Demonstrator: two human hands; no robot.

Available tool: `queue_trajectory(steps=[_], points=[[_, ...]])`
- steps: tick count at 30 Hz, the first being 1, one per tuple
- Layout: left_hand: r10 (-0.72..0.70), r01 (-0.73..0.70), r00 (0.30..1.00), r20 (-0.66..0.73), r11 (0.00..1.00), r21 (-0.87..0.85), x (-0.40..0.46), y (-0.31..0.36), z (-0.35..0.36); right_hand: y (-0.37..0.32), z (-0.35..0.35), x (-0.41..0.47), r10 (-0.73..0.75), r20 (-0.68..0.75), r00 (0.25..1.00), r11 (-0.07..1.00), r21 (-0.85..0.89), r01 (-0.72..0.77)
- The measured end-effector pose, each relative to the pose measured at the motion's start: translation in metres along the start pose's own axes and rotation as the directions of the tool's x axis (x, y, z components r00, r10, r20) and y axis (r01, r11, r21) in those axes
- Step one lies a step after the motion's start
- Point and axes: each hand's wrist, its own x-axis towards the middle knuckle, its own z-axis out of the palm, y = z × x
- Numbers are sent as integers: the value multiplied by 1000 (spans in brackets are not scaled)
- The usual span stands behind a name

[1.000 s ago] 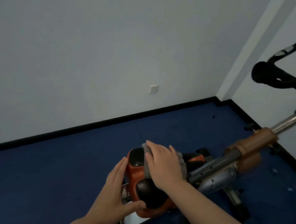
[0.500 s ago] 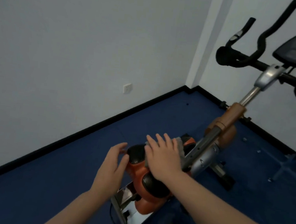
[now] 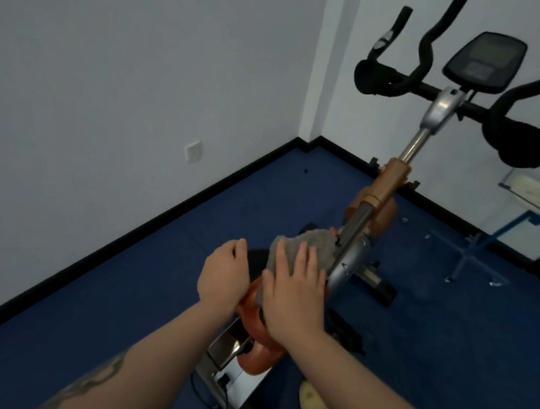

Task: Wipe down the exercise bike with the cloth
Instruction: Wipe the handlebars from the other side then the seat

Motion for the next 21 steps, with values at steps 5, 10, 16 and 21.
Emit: queue_trajectory(steps=[5,10,16,21], points=[[18,-19,999,32,999,35,5,-3,-2,-13,22,-55,3,-64,998,998,61,1],[24,-26,999,26,997,72,5,-1,-2,0,-5,5,173,21,985,970,169,-174],[15,-16,999,40,999,47,4,-2,-3,-11,21,-54,101,-18,995,987,125,-98],[24,-26,999,35,998,53,5,-1,-2,-5,10,-24,164,-2,986,971,178,-161]])
